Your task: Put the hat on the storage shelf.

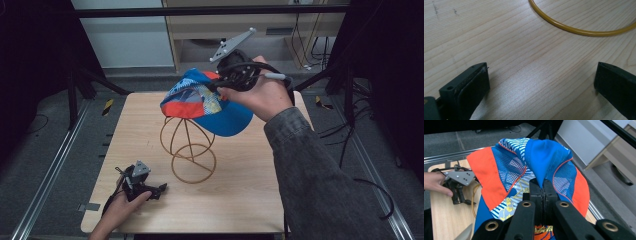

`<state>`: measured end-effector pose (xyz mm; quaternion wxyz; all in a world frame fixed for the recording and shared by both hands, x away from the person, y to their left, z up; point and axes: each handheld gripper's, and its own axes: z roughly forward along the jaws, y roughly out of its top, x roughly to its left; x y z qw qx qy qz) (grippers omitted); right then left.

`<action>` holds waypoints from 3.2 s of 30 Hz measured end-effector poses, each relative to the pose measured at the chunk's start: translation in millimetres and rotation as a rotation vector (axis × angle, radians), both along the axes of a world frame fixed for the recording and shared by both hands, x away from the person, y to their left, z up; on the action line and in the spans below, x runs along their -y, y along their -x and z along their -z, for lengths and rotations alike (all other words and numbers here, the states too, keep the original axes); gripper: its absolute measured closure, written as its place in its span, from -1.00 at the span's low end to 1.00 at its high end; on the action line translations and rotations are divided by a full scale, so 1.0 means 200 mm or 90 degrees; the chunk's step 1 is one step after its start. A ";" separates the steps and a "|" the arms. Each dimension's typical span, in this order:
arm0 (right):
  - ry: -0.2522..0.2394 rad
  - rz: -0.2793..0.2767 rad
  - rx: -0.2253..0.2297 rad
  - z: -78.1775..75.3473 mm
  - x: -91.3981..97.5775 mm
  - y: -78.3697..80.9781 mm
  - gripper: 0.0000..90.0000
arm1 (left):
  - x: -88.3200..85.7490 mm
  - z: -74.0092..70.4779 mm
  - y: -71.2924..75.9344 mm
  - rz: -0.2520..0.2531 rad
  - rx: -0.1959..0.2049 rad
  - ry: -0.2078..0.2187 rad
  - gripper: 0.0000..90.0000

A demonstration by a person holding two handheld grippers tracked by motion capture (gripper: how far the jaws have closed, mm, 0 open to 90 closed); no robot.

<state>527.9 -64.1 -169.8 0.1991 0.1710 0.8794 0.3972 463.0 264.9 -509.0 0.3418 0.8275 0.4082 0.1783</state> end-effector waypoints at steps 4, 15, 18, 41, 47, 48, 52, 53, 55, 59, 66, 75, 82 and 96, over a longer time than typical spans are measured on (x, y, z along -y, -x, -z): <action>0.008 -0.012 -0.004 0.03 -0.06 -0.01 0.98 | 0.00 0.00 0.00 0.000 0.000 0.000 -1.00; 0.015 -0.047 -0.021 0.11 -0.22 -0.02 0.98 | 0.00 0.00 0.00 0.000 0.000 0.000 -1.00; 0.023 -0.055 -0.027 0.14 -0.25 -0.03 0.98 | 0.00 0.00 0.00 0.000 0.000 0.000 -1.00; 0.072 -0.065 -0.073 0.30 -0.40 -0.11 0.98 | 0.00 0.00 0.00 0.000 0.000 0.001 -1.00; 0.080 -0.070 -0.074 0.31 -0.42 -0.11 0.97 | 0.00 0.00 0.00 0.000 -0.001 0.001 -1.00; 0.081 -0.071 -0.075 0.31 -0.42 -0.11 0.97 | 0.00 0.00 0.00 0.000 0.000 0.001 -1.00; 0.089 -0.070 -0.074 0.31 -0.41 -0.10 0.97 | 0.00 0.00 0.00 0.000 -0.001 0.001 -1.00; 0.088 -0.069 -0.074 0.31 -0.41 -0.10 0.97 | 0.00 0.00 0.00 0.000 0.000 0.001 -1.00; 0.087 -0.067 -0.075 0.32 -0.40 -0.10 0.96 | 0.00 0.00 0.00 0.000 0.000 0.001 -1.00; 0.086 -0.064 -0.075 0.32 -0.39 -0.10 0.95 | 0.00 0.00 0.00 0.000 0.000 0.001 -1.00; 0.083 -0.064 -0.075 0.32 -0.39 -0.10 0.93 | 0.00 0.00 0.00 0.001 0.000 0.000 -1.00; 0.083 -0.065 -0.078 0.33 -0.40 -0.10 0.76 | 0.00 0.00 0.00 0.000 0.000 0.000 -1.00; 0.073 -0.062 -0.076 0.32 -0.39 -0.08 0.53 | 0.00 0.00 0.00 0.000 0.000 0.000 -1.00; 0.040 -0.044 -0.082 0.30 -0.29 -0.05 0.33 | 0.00 0.00 0.00 0.000 -0.001 -0.001 -1.00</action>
